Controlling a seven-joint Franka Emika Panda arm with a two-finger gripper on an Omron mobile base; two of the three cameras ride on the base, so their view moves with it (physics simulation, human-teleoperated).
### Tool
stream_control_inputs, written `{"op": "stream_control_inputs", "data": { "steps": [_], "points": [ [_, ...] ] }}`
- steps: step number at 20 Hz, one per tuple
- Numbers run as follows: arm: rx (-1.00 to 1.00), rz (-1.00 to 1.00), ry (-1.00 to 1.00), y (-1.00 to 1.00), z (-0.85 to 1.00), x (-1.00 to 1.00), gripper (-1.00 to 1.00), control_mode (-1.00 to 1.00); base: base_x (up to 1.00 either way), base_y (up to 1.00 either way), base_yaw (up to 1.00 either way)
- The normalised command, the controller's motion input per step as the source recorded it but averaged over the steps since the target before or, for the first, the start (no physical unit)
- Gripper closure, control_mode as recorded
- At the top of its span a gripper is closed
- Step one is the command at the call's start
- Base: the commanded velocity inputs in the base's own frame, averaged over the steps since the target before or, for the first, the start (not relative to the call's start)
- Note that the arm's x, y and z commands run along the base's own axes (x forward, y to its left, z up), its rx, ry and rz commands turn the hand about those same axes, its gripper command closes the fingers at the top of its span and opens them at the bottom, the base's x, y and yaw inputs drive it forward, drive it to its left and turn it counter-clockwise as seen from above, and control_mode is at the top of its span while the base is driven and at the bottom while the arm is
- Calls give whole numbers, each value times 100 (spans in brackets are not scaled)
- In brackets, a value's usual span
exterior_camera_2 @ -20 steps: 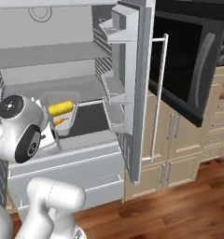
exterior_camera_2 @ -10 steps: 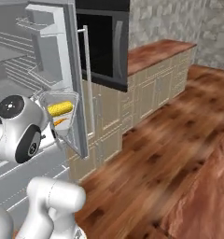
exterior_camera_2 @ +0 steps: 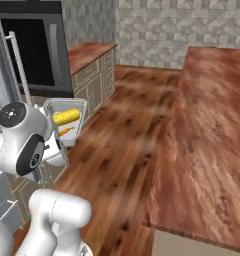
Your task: Place the tupperware containing the shrimp and corn meal in the microwave. Close the microwave door and press the start button to reheat the meal.
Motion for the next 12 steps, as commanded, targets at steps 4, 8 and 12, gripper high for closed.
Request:
{"op": "stream_control_inputs", "data": {
  "steps": [4, 8, 12],
  "points": [
    [0, 0, 0, 0, 0, 0, 100, 100, 100, 25, -12],
    [0, 0, 0, 0, 0, 0, 100, 100, 57, -13, -8],
    [0, 0, 0, 0, 0, 0, 100, 100, 0, -22, -5]
  ]
}}
